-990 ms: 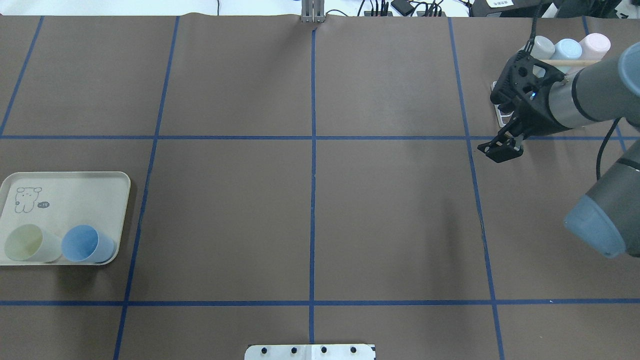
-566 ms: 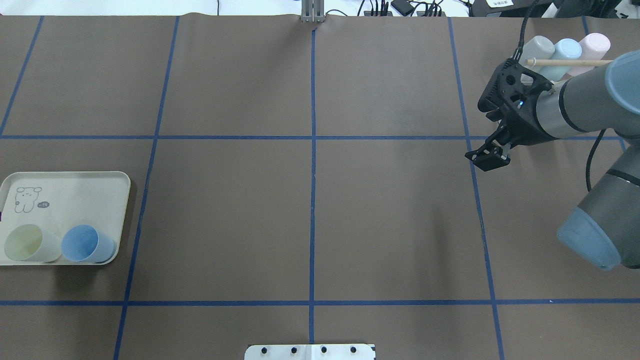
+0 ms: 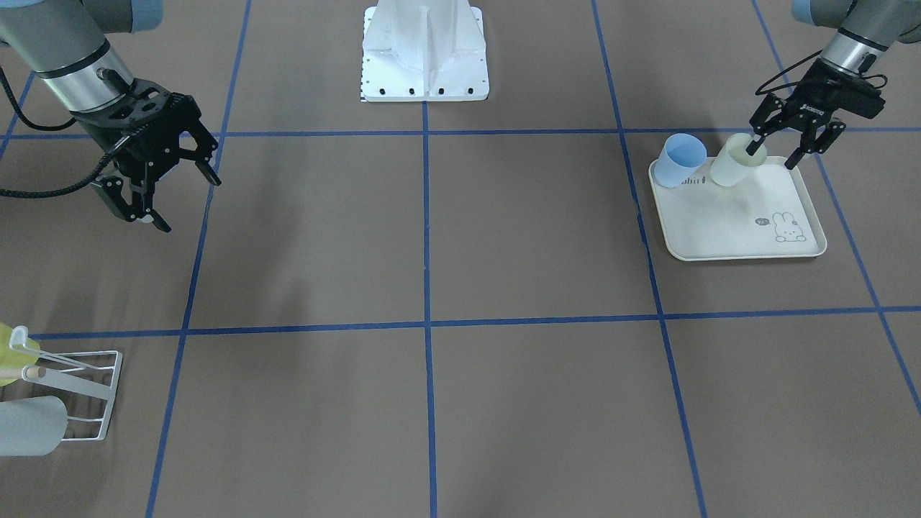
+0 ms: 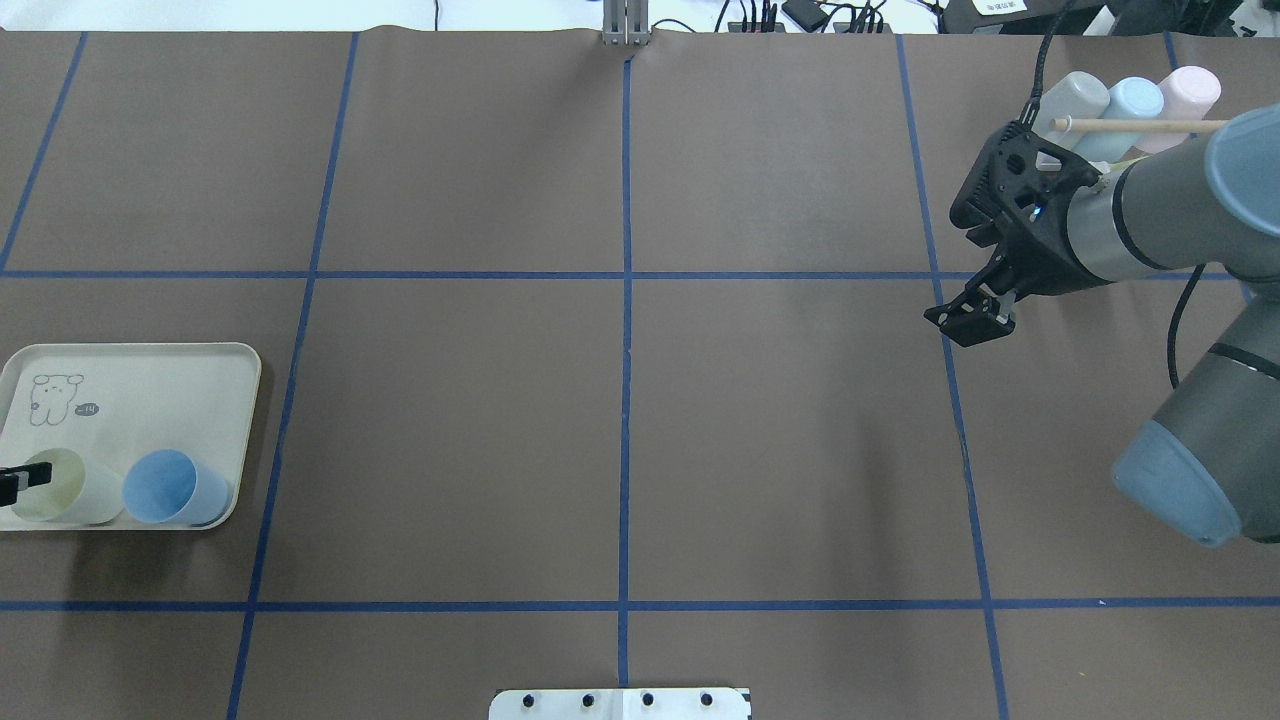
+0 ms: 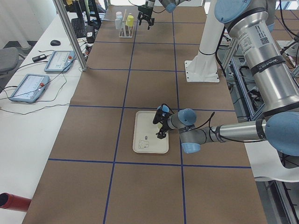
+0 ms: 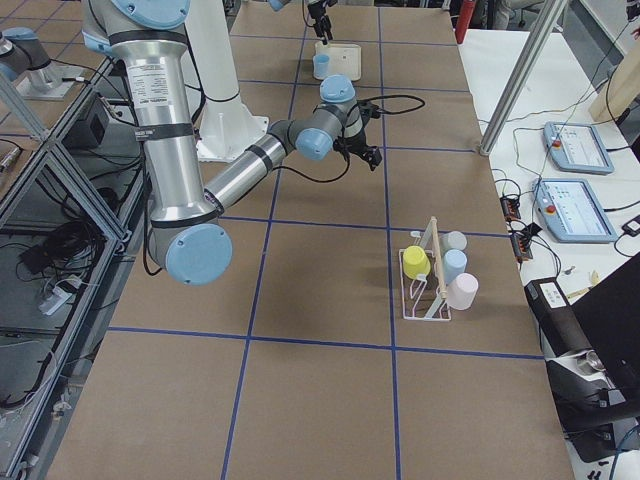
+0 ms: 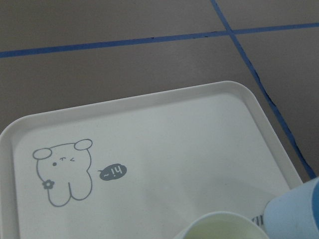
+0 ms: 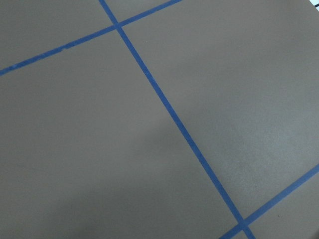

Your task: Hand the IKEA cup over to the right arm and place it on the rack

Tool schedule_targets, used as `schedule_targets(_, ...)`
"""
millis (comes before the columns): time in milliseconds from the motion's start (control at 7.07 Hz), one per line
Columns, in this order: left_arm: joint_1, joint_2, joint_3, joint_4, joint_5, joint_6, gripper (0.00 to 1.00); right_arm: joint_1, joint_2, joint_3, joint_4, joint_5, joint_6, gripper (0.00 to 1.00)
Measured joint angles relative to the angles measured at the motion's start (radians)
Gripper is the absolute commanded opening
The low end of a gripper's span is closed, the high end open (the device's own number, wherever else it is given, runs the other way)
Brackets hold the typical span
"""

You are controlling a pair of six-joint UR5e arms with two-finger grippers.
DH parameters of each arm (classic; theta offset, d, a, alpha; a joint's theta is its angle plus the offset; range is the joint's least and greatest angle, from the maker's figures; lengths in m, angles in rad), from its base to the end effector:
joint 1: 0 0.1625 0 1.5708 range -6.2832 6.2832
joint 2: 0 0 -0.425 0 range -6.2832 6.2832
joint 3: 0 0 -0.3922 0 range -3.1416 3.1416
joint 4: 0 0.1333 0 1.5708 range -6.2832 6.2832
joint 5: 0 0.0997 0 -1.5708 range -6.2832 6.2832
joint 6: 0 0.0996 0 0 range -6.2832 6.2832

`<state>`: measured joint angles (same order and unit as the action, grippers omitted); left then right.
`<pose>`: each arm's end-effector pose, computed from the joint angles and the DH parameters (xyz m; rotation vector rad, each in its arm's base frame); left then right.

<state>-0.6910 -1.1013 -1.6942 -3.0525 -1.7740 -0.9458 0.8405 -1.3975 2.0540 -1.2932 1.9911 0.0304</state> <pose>0.1645 -0.2830 0.6253 0.5486 1.0054 0.0567 -0.2754 -0.4465 0.3157 0.7319 -0.7248 -0.8351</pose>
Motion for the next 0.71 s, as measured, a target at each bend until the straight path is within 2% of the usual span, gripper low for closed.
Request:
schedule_targets(424,0.002,-0.005,0.002,-0.005,0.002,-0.003,0.03,0.0,0.0,0.001,0.0,0.0,-0.001,1.0)
schedule_targets(707,0.001,-0.003,0.001,-0.016,0.003,-0.002,0.0,0.0,0.001,0.002,0.0,0.0,-0.001,1.0)
